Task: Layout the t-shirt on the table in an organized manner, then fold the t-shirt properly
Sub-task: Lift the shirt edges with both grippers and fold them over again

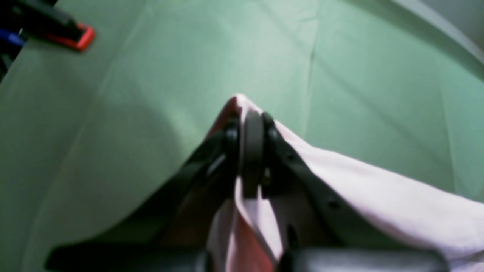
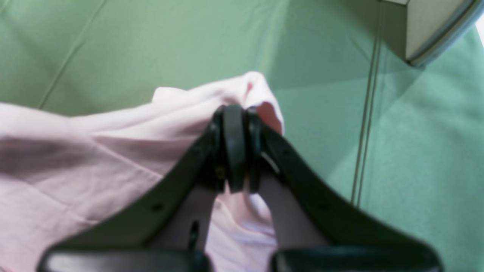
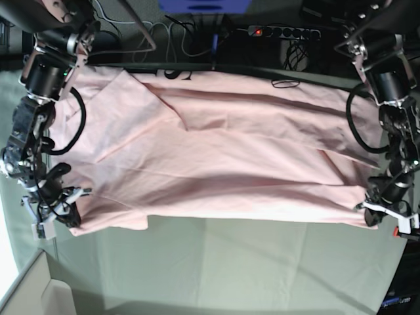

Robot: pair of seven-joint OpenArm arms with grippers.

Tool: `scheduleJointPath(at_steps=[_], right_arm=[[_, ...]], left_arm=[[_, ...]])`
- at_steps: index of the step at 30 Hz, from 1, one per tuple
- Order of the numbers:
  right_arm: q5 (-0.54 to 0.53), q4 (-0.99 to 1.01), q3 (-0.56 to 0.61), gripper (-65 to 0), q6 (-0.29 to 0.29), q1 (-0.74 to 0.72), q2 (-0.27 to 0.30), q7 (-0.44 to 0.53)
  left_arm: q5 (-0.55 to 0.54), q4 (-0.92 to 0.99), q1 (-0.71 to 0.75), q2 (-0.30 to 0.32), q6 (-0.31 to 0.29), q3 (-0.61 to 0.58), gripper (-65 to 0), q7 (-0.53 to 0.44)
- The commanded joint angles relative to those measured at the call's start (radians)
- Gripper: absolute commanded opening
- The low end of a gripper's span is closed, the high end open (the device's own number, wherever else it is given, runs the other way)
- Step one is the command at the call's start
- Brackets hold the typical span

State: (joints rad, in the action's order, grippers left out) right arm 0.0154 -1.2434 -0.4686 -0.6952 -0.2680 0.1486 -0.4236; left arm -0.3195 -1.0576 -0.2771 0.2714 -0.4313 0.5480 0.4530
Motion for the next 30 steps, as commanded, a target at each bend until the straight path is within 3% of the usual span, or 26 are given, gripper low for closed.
scheduleJointPath(at_steps=[1,17,21,27,30], right_arm=[[-0.021,-0.045,-0.006,-65.0,-0.003,-0.021,0.013,0.03],[-0.024,-0.304,-0.072,-65.0,-0.003,0.232,-0.05,0.032],[-0.111,-0.373,-0.072,-65.0,-0.003,0.315,-0.073,0.032],[-0.177,-0.401,-0.072,-65.0,-0.003,0.424,-0.071,0.032],[-0.177,-0.399,-0.072,-65.0,-0.003,0.459,-0.074,0.032]], left_arm=[[-0.017,-0.025,-0.007,0.019,-0.002,0.004,-64.8,-0.029],[-0.022,-0.068,0.085,0.015,-0.004,0.007,-64.8,-0.03],[-0.022,-0.145,0.138,0.012,-0.004,0.01,-64.8,-0.03],[-0.022,-0.2,0.201,-0.051,-0.013,0.151,-64.8,-0.024],[-0.017,-0.197,0.23,-0.059,-0.013,0.162,-64.8,-0.027]])
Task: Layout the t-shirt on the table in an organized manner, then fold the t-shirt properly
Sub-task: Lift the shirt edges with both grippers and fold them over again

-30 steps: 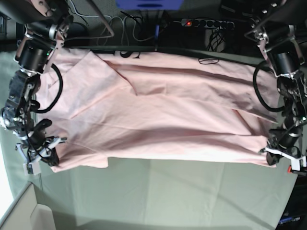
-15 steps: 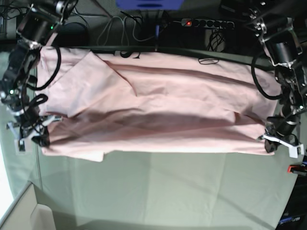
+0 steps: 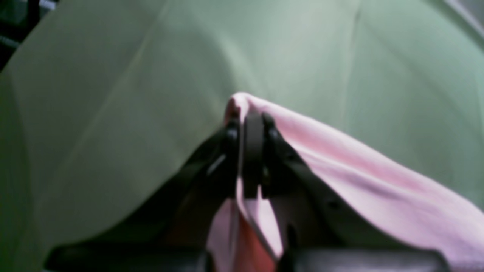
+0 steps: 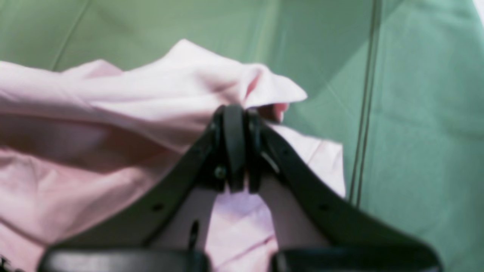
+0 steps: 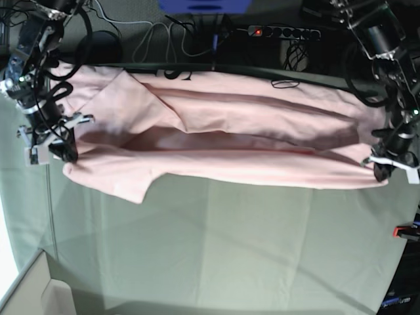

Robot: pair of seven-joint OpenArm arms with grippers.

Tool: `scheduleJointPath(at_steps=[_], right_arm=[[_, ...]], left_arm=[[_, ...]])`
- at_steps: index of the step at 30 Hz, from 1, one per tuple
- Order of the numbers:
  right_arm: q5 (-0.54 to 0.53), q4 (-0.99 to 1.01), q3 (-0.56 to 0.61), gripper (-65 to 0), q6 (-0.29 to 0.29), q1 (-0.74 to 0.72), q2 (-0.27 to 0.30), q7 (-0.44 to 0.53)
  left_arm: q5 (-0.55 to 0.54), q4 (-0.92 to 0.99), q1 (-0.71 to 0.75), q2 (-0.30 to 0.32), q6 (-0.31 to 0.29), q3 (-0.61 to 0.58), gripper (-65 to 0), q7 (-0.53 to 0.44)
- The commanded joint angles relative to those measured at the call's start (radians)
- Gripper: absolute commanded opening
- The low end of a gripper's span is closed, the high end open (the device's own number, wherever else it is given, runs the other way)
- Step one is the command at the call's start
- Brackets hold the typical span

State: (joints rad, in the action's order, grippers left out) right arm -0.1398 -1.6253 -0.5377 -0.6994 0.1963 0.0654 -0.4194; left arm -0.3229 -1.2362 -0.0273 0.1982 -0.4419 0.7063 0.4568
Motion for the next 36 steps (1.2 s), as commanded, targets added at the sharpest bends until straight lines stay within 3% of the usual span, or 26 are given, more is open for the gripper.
scheduleJointPath(at_steps=[1,7,16,23,30,36], right_arm=[[-0.022,-0.017,-0.003,-65.0,0.001,0.001,0.009,0.027],[-0.037,-0.022,-0.003,-65.0,0.001,0.03,0.014,0.029],[-0.06,-0.025,-0.097,-65.0,0.001,0.082,0.014,0.026],[-0.06,-0.016,-0.097,-65.0,0.001,0.134,0.012,0.027],[-0.059,-0.014,-0.089,-65.0,0.001,0.168,-0.009,0.027],[-0.059,-0.014,-0.012,-65.0,0.001,0.197,-0.016,0.027]], left_arm=[[-0.017,-0.018,-0.01,0.013,-0.002,0.003,-64.8,-0.031],[-0.018,-0.02,0.023,0.01,-0.002,0.011,-64.8,-0.028],[-0.018,-0.032,0.079,0.01,-0.004,0.013,-64.8,-0.026],[-0.018,-0.03,0.119,-0.004,-0.004,0.02,-64.8,-0.029],[-0.018,-0.032,0.129,-0.012,-0.004,0.103,-64.9,-0.026],[-0.018,-0.023,0.151,-0.012,-0.005,0.132,-64.9,-0.026]])
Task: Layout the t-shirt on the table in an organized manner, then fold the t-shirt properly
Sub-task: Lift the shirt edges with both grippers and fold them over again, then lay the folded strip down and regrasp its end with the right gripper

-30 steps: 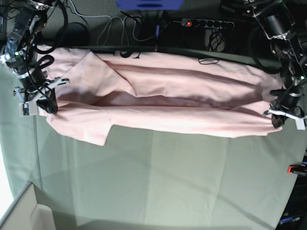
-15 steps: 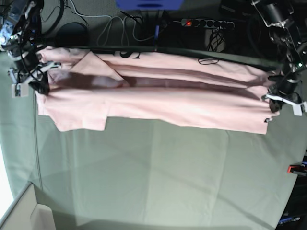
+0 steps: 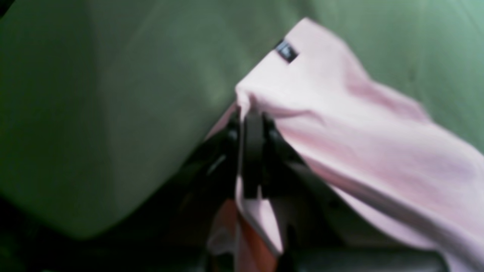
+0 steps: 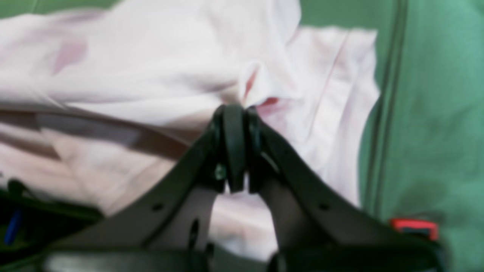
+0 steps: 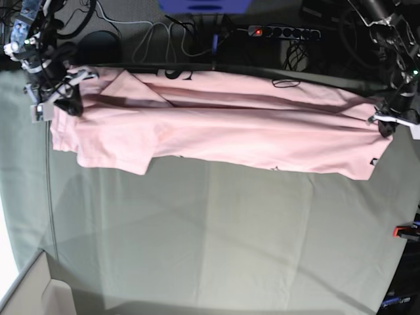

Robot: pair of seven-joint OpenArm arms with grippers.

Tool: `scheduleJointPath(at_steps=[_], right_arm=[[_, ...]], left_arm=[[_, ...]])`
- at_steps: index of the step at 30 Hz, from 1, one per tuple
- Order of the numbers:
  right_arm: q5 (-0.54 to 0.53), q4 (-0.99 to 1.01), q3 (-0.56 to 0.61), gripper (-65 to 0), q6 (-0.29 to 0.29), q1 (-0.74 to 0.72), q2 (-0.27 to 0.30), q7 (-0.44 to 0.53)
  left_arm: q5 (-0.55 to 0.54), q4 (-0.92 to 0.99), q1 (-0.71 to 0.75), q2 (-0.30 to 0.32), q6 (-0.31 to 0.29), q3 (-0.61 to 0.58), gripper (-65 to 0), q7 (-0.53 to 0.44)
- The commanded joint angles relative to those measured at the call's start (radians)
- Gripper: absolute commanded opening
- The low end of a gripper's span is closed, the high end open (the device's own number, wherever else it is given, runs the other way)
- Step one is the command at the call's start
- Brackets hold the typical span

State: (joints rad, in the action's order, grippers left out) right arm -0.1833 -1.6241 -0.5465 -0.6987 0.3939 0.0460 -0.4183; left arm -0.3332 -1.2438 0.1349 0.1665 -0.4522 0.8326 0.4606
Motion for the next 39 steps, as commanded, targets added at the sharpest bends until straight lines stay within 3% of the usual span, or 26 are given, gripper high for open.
scheduleJointPath(at_steps=[1,10,13,18,23,27,33,39], right_arm=[[-0.015,-0.015,0.004,-65.0,0.001,0.001,0.002,0.026],[-0.014,0.083,0.007,-65.0,0.001,-0.003,0.019,0.026],[-0.014,0.084,0.006,-57.5,0.001,0.003,0.028,0.025],[-0.022,0.048,-0.019,-42.3,0.001,0.032,0.032,0.026],[-0.023,-0.072,-0.151,-39.8,0.001,0.04,-0.042,0.026],[-0.017,-0.115,-0.162,-38.6,0.001,-0.022,-0.048,0.019],[0.064,-0.031,-0.119,-28.3,0.001,-0.207,-0.047,-0.02],[0.186,0.137,-0.12,-27.7,0.001,-0.373,-0.05,-0.072]], left_arm=[[-0.008,-0.012,-0.011,0.02,0.005,0.006,-64.9,-0.03],[-0.002,0.042,-0.016,0.02,0.005,-0.003,-64.5,-0.03],[-0.007,0.068,-0.013,0.02,0.005,-0.003,-63.6,-0.029],[-0.001,0.078,-0.01,0.006,0.005,-0.005,-46.4,-0.029],[-0.008,0.066,0.006,0.0,0.005,-0.005,-32.5,-0.029],[-0.008,0.025,0.01,0.0,0.005,0.0,-24.1,-0.029],[-0.008,0.011,0.009,0.0,0.005,0.004,-15.3,-0.03],[-0.008,0.009,0.002,0.001,0.005,0.004,-14.7,-0.03]])
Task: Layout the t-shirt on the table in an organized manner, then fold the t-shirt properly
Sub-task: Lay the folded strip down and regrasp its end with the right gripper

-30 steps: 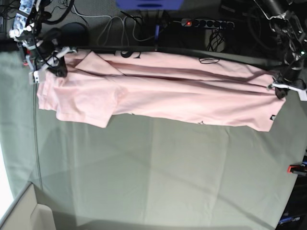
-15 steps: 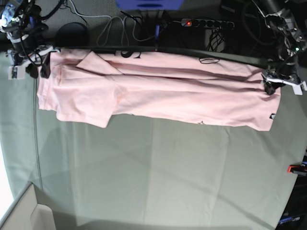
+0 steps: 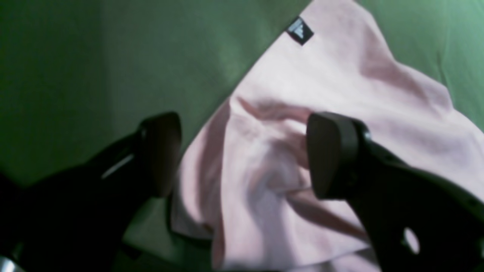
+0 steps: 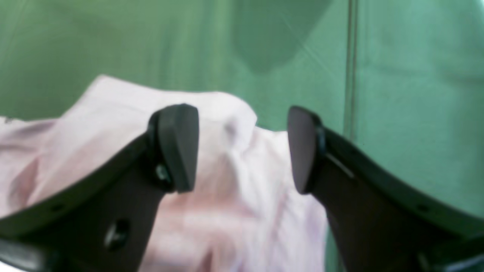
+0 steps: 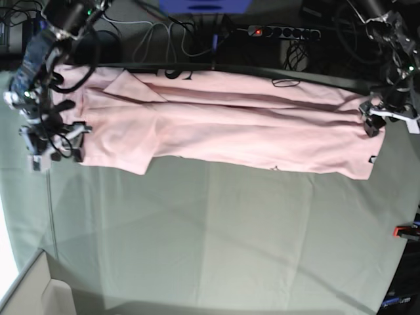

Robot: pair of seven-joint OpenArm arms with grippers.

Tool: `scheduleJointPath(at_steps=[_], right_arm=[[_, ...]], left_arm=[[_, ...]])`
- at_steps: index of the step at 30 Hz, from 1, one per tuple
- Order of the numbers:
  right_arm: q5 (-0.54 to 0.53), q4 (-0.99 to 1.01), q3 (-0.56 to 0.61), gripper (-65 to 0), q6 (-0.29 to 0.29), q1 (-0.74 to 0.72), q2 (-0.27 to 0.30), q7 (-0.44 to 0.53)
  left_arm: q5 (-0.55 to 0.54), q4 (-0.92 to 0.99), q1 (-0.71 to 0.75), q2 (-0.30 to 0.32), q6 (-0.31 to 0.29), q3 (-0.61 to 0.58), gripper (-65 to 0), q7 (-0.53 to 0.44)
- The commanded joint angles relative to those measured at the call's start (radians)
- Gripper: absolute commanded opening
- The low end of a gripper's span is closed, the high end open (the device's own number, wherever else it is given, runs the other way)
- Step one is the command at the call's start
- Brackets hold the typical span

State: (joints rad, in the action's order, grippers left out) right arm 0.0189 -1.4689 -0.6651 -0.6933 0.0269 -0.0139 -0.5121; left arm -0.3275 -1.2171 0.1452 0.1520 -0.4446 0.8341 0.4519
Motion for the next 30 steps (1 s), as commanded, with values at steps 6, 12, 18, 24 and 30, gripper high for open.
scheduleJointPath(at_steps=[6,12,18,24,30], right_arm=[[-0.004,0.08,0.0,-27.7,-0.005,-0.048,0.012,0.027],[-0.004,0.121,0.0,-29.1,-0.005,-0.066,0.012,0.03],[-0.004,0.116,0.023,-65.0,-0.005,-0.071,0.015,0.027],[-0.007,0.096,-0.011,-65.0,-0.005,-0.032,0.035,0.027],[-0.01,-0.043,-0.08,-65.0,-0.005,0.048,0.005,0.022]], left_arm=[[-0.014,-0.014,-0.009,0.022,-0.003,0.003,-14.7,-0.026],[-0.014,-0.01,-0.011,0.022,-0.003,0.003,-14.8,-0.026],[-0.014,-0.01,-0.012,0.022,-0.003,0.003,-14.7,-0.028],[-0.014,-0.017,-0.031,0.03,-0.003,0.02,-14.7,-0.028],[-0.014,-0.019,-0.054,0.031,-0.003,0.052,-14.7,-0.023]])
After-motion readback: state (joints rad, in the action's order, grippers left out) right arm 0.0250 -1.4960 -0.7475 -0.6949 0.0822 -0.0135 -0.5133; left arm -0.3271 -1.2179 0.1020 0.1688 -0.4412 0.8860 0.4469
